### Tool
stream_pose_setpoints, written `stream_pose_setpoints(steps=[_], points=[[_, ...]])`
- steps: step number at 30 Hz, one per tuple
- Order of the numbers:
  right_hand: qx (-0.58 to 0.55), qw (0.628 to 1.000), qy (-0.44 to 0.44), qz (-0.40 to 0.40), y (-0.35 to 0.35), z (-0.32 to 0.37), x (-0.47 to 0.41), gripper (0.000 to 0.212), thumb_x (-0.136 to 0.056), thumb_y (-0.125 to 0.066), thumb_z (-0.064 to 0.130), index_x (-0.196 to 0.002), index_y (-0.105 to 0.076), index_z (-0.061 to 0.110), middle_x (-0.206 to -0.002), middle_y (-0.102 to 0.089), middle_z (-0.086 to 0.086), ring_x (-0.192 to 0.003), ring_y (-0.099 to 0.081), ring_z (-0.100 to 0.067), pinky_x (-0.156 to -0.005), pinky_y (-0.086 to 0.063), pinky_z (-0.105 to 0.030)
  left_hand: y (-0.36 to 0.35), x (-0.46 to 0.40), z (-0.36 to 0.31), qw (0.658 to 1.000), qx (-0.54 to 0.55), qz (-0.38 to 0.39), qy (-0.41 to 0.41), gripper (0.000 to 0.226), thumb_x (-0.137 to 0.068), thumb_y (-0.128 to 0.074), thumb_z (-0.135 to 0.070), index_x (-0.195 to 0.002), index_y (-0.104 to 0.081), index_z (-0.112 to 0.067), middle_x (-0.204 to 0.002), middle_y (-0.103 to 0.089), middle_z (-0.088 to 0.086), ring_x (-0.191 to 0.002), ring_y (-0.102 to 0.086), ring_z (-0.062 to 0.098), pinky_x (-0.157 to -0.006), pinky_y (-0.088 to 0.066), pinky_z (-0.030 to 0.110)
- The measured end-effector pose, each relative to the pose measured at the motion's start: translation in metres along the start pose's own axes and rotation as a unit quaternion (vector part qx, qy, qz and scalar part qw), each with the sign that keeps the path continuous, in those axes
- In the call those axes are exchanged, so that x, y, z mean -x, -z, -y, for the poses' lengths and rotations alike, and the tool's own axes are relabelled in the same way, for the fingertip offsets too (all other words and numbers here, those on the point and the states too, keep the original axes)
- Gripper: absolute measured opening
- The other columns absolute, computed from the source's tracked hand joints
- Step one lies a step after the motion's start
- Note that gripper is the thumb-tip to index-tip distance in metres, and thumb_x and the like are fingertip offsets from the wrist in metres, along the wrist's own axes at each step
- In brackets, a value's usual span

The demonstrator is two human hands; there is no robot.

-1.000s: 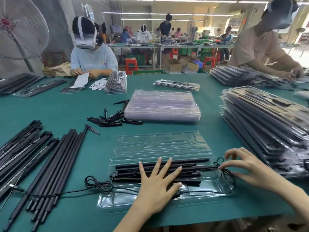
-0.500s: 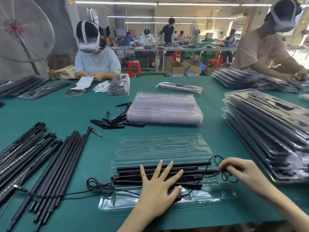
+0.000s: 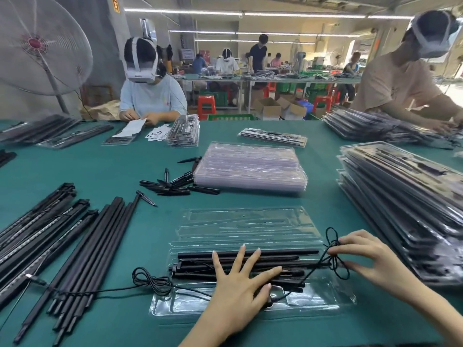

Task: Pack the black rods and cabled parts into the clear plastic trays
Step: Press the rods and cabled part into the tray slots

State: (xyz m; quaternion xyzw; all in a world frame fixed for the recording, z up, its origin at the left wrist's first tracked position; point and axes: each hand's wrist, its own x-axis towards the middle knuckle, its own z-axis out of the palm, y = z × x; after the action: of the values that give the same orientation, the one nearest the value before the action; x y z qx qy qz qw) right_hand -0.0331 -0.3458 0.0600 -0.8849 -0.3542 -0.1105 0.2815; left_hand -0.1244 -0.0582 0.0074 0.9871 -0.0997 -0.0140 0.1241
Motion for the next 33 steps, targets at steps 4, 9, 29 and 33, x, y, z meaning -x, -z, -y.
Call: stream_pose_setpoints(steps=[4, 9, 29, 33], points=[[0.006, 1.000, -0.003, -0.014, 0.000, 0.007, -0.003, 0.026, -0.085, -0.053, 0.055, -0.102, -0.070, 0.044, -0.115, -0.060, 0.007, -0.108, -0.046, -0.002, -0.092, -0.036, -0.015, 0.001, -0.002, -0.001, 1.000, 0.002, 0.016, 0.012, 0.043, -0.098, -0.019, -0.052, -0.138, -0.008, -0.066, -0.159, 0.006, -0.015, -0.144, 0.023, 0.012, -0.098, 0.029, 0.066], [0.101, 0.993, 0.057, -0.007, 0.002, 0.009, -0.008, 0.029, -0.082, -0.055, 0.048, -0.085, -0.077, 0.029, -0.140, -0.049, -0.002, -0.118, -0.042, -0.015, -0.101, -0.034, -0.027, 0.000, -0.003, 0.000, 1.000, 0.003, 0.021, 0.017, 0.043, -0.098, -0.018, -0.052, -0.136, -0.005, -0.069, -0.158, 0.008, -0.018, -0.144, 0.023, 0.012, -0.095, 0.032, 0.065], [0.102, 0.969, 0.078, 0.209, -0.028, 0.021, 0.018, 0.033, -0.097, -0.041, 0.048, -0.084, -0.055, 0.021, -0.089, -0.042, 0.018, -0.073, -0.043, -0.002, -0.070, -0.036, -0.020, 0.001, -0.004, -0.010, 0.999, 0.011, 0.019, 0.033, 0.049, -0.096, -0.022, -0.043, -0.140, -0.011, -0.061, -0.158, 0.007, -0.018, -0.142, 0.027, 0.014, -0.092, 0.033, 0.068], [0.225, 0.948, 0.182, 0.135, -0.023, 0.031, 0.010, 0.020, -0.094, -0.048, 0.044, -0.082, -0.056, 0.031, -0.087, -0.050, 0.009, -0.070, -0.045, -0.007, -0.064, -0.035, -0.021, 0.004, -0.008, -0.022, 0.998, -0.059, -0.009, -0.016, 0.055, -0.094, -0.028, -0.028, -0.149, -0.021, -0.035, -0.158, -0.008, -0.007, -0.145, 0.007, 0.011, -0.097, 0.031, 0.063]])
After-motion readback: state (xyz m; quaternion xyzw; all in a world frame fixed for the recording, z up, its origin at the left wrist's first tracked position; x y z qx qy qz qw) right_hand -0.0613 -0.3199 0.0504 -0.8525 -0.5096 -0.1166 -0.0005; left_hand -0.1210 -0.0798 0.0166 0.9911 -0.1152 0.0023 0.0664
